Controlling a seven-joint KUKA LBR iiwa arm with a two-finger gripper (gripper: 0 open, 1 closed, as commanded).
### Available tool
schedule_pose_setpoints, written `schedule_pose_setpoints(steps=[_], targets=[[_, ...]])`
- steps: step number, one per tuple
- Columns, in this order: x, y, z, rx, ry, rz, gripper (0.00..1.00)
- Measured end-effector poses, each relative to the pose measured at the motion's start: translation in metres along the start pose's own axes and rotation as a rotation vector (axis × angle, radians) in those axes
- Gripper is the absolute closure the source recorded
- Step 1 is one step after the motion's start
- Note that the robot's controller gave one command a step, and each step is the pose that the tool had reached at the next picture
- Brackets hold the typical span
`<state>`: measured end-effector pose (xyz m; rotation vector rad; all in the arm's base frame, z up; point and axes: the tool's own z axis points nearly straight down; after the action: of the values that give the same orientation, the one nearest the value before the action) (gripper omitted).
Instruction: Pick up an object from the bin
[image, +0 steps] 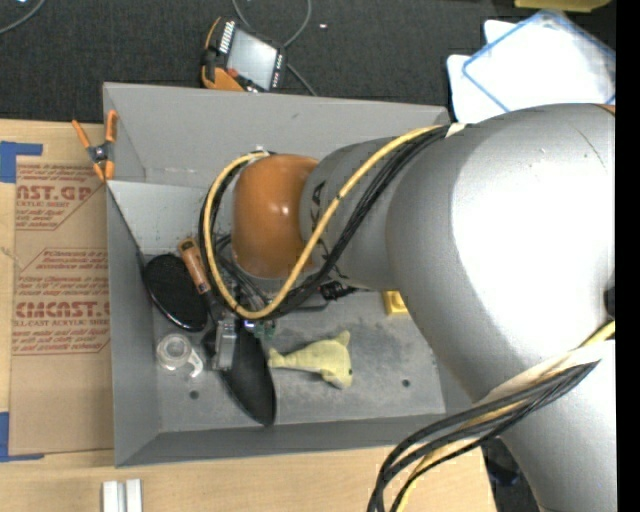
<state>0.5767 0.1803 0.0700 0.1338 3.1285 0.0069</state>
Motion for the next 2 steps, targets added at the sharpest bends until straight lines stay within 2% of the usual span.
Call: schedule_pose_setpoints(steps=[1,2], targets=[[-0.006,0.005,-0.001,0.000,0.001,0.146,0.00],[0.009,-0.001,-0.007,-0.001,-0.004,-0.002,0.00]])
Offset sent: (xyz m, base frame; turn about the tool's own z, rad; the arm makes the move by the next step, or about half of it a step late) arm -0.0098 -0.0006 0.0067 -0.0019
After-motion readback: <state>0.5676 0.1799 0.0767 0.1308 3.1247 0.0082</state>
